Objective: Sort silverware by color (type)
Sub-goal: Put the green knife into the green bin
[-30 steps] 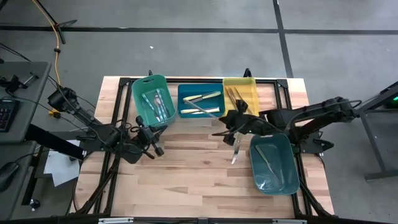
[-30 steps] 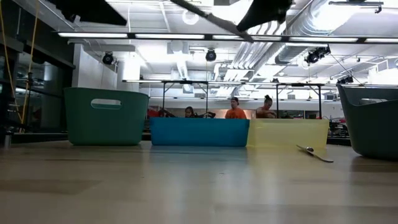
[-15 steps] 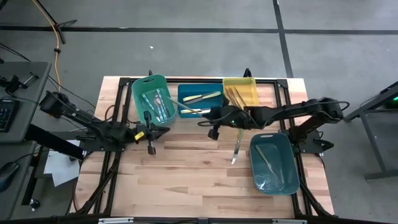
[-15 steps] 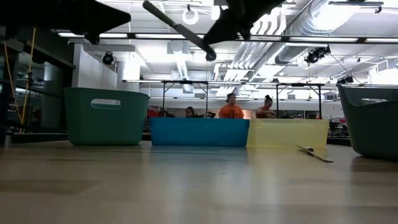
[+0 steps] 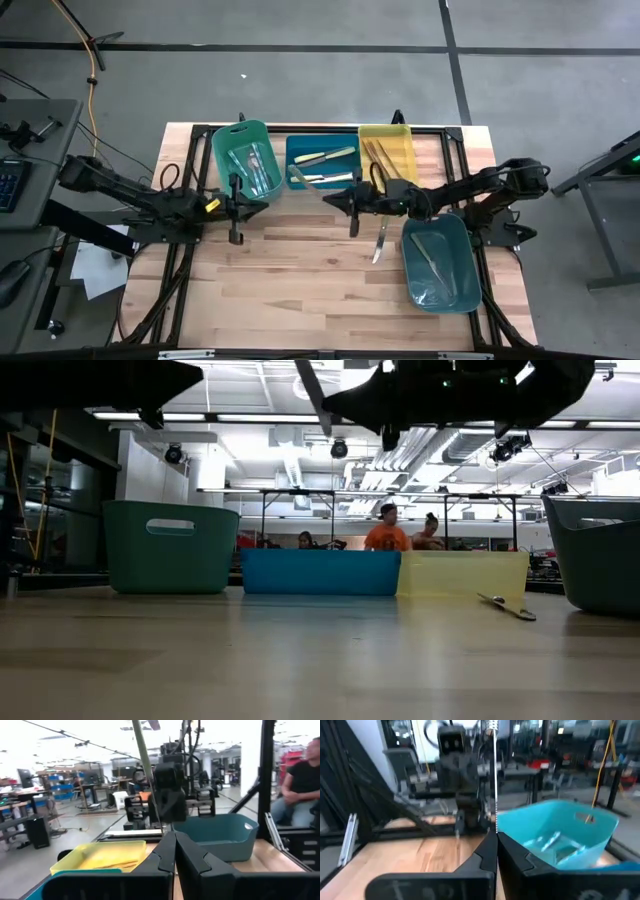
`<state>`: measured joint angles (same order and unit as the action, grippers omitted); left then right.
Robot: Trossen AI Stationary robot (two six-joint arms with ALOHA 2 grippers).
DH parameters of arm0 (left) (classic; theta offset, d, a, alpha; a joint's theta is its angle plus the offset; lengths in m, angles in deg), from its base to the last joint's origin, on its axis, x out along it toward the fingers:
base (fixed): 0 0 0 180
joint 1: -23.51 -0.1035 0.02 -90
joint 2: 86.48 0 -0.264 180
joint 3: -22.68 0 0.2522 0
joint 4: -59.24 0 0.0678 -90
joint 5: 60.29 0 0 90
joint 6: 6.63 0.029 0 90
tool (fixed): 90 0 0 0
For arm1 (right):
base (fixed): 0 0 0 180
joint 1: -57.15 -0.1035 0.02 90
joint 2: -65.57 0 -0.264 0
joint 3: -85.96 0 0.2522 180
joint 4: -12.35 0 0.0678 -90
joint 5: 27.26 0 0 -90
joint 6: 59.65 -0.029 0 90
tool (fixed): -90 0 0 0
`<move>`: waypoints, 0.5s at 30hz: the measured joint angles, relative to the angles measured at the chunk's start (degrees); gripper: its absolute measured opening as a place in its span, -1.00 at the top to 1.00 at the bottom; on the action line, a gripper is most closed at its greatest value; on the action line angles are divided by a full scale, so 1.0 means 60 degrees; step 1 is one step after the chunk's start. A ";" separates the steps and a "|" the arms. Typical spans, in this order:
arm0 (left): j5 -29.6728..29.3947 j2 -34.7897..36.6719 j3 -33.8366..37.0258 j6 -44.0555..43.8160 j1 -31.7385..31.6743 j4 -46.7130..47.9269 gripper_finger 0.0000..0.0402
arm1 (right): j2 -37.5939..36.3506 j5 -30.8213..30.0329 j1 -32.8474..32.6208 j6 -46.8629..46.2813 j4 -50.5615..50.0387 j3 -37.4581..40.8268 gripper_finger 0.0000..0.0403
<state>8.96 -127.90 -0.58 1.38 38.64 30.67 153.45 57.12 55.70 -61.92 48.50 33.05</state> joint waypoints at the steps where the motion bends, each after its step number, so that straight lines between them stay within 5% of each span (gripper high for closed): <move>1: 0.0318 -0.0080 0.0000 -0.0036 -0.0202 -0.0002 1.00 | 0.0000 -0.0020 -0.0039 0.0115 0.0202 0.0039 1.00; 6: 0.1597 -0.0299 0.0000 -0.0529 -0.1041 0.0005 1.00 | -0.0010 -0.0082 -0.0232 0.0698 0.0256 0.0050 1.00; 15: 0.1690 -0.0304 -0.0003 -0.0571 -0.1278 0.0028 1.00 | -0.0011 -0.0308 -0.0245 0.0707 0.0107 0.0045 1.00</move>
<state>19.10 -129.73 -0.60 -2.05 30.97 30.84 153.38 55.27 54.23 -57.68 49.14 33.33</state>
